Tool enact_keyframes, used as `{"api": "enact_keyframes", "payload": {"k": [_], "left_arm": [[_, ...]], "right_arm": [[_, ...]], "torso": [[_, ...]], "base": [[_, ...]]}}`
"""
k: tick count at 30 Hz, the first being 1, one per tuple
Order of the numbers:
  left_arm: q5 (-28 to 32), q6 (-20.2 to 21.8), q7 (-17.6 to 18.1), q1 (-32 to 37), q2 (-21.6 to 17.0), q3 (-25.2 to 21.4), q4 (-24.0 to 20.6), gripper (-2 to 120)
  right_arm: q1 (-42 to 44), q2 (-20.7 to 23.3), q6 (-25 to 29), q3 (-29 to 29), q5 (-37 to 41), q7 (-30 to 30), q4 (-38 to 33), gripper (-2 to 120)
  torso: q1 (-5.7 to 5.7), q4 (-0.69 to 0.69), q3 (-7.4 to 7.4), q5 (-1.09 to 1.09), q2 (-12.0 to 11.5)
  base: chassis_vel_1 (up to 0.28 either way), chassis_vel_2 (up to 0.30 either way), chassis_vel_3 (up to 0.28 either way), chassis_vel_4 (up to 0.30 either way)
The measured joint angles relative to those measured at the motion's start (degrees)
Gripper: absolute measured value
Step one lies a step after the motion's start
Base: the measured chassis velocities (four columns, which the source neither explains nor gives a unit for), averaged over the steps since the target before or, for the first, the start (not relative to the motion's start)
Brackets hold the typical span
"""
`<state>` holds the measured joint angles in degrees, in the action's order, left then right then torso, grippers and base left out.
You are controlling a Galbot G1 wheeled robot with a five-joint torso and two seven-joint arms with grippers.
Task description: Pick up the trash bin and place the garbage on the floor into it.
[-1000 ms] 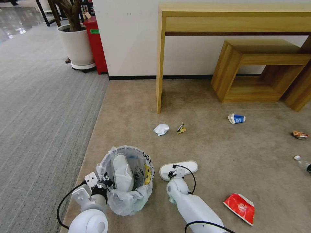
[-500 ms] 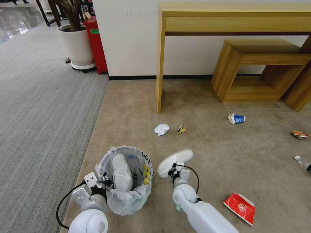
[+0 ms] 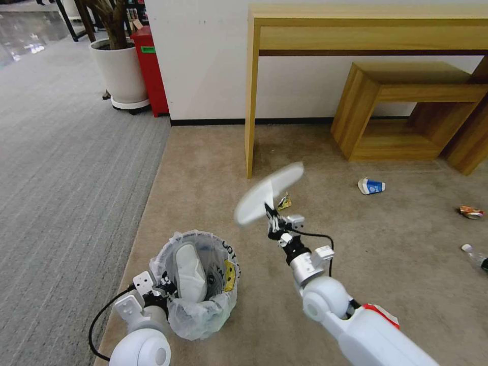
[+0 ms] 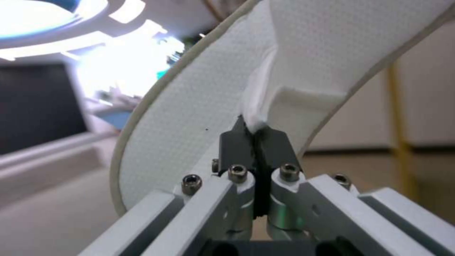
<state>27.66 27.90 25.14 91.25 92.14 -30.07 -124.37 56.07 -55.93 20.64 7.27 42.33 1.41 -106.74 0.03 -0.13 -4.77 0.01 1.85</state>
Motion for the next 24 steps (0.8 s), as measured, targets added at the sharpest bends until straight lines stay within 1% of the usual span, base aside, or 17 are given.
{"api": "enact_keyframes", "payload": {"k": [1, 3, 4, 5, 8, 9, 11, 12, 14, 15, 17, 24], "left_arm": [[-0.1, 0.0, 0.0, 0.0, 0.0, 0.0, -0.1, 0], [-0.1, 0.0, 0.0, 0.0, 0.0, 0.0, -0.1, 0], [-0.1, 0.2, 0.0, -0.1, 0.0, 0.1, -0.4, 0], [-0.1, 0.2, 0.0, -0.1, 0.0, 0.1, -0.4, 0], [-0.1, 0.4, 0.0, -0.5, 0.0, 0.1, -1.0, 0], [-0.1, 0.4, 0.0, -0.5, 0.0, 0.1, -1.0, 0], [0.0, 0.6, 0.0, -0.8, 0.0, 0.2, -1.6, 0], [0.0, 0.6, 0.0, -0.8, 0.0, 0.2, -1.6, 0], [0.1, 0.6, 0.0, -1.0, 0.0, 0.4, -1.8, 0], [0.1, 0.6, 0.0, -1.0, 0.0, 0.4, -1.8, 0], [0.2, 0.6, 0.0, -1.2, 0.0, 0.5, -2.1, 0], [0.5, 0.5, 0.0, -1.3, 0.0, 0.4, -2.8, 0]], "right_arm": [[-0.6, 0.8, 1.0, 0.8, 1.6, 2.5, -0.6, 0], [-0.6, 0.9, 1.1, 0.9, 1.9, 2.9, -0.7, 0], [-1.7, 2.4, 1.9, 2.5, 4.0, 6.3, -1.4, 0], [-1.7, 2.4, 1.9, 2.5, 4.0, 6.3, -1.4, 0], [-3.6, 5.8, 1.9, 6.1, 5.1, 9.2, -2.4, 0], [-3.6, 5.8, 1.9, 6.1, 5.1, 9.2, -2.4, 0], [-5.4, 7.9, 1.3, 8.6, 4.6, 9.6, -2.3, 0], [-5.4, 7.9, 1.3, 8.6, 4.6, 9.6, -2.3, 0], [-7.7, 9.8, 0.8, 11.2, 3.5, 9.4, -1.7, 0], [-7.7, 9.8, 0.8, 11.2, 3.5, 9.4, -1.7, 0], [-10.2, 11.3, 0.0, 13.5, 1.7, 8.5, -1.0, 0], [-14.0, 12.1, -2.2, 16.2, -2.5, 6.0, -0.3, 0]], "torso": [[0.00, 0.00, 0.00, 0.00, 0.0], [0.00, 0.00, 0.00, 0.00, 0.0], [0.00, 0.00, 0.00, -0.01, 0.0], [0.00, 0.00, 0.00, -0.01, 0.0], [0.00, 0.00, 0.00, 0.00, 0.0], [0.00, 0.00, 0.00, 0.00, 0.0], [0.00, 0.00, 0.00, 0.00, 0.0], [0.00, 0.00, 0.00, 0.00, 0.0], [0.00, 0.00, 0.00, 0.00, 0.0], [0.00, 0.00, 0.00, 0.00, 0.0], [0.00, 0.00, 0.00, -0.01, 0.0], [0.00, 0.00, 0.00, 0.00, 0.0]], "base": [[0.000, 0.000, 0.000, 0.000], [0.000, 0.000, 0.000, 0.000], [0.000, 0.000, 0.000, 0.000], [0.000, 0.000, 0.000, 0.000], [0.000, 0.000, 0.000, 0.000], [0.000, 0.000, 0.000, 0.000], [0.000, 0.000, 0.000, 0.000], [0.000, 0.000, 0.000, 0.000], [0.000, 0.000, 0.000, 0.000], [0.000, 0.000, 0.000, 0.000], [0.000, 0.000, 0.000, 0.000], [0.000, 0.000, 0.000, 0.000]]}}
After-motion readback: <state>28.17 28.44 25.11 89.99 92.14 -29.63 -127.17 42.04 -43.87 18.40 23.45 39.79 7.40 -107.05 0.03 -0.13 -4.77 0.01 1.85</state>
